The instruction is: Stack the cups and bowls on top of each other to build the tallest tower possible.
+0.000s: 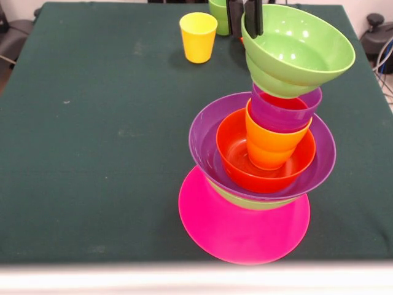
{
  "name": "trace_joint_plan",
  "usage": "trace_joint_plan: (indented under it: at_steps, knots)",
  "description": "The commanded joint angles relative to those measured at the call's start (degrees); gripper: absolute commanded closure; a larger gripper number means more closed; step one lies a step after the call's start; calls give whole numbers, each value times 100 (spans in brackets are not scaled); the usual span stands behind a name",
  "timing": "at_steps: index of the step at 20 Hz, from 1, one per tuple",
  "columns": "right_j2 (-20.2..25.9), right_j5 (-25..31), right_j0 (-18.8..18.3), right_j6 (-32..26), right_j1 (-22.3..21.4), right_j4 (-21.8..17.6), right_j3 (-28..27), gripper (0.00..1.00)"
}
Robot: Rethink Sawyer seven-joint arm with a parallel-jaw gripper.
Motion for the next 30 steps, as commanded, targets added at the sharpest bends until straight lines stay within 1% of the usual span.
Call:
trace_joint_plan:
  at_steps: [1,8,15,21,30]
  knots:
    - [-276,193,128,-656,296,-206,183,100]
    - [-306,181,211,-560,313,-235,123,100]
    - [-339,383,297,-523,194,-179,72,100]
    - [-377,668,392,-478,4,-134,7,100]
    - [-413,380,407,-460,169,-209,5,100]
